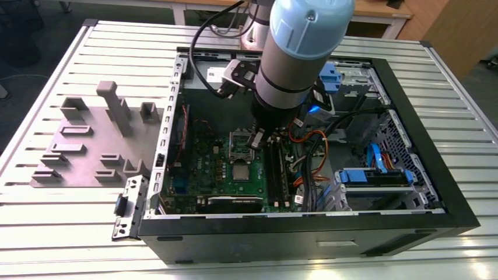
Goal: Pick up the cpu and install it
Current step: 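Close the cpu cover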
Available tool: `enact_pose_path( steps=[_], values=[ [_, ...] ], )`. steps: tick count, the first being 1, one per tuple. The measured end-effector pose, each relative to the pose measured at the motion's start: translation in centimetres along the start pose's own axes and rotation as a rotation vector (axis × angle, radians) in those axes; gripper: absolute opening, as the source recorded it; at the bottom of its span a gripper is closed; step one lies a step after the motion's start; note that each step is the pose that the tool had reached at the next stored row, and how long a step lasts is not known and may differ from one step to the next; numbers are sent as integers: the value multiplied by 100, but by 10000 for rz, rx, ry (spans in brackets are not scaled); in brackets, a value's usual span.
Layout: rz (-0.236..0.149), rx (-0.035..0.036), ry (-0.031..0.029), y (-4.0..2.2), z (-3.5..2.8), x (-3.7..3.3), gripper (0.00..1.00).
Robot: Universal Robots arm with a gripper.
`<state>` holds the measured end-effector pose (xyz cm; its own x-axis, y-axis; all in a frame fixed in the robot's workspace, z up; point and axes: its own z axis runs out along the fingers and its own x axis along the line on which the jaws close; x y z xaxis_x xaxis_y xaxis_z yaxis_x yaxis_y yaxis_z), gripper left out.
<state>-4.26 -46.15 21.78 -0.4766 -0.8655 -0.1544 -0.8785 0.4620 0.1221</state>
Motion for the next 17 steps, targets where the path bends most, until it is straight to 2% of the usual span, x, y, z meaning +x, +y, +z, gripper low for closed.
enact_pose_path(
  steps=[17],
  values=[
    [-1,-2,-4,8,75,-142,11]
  ],
)
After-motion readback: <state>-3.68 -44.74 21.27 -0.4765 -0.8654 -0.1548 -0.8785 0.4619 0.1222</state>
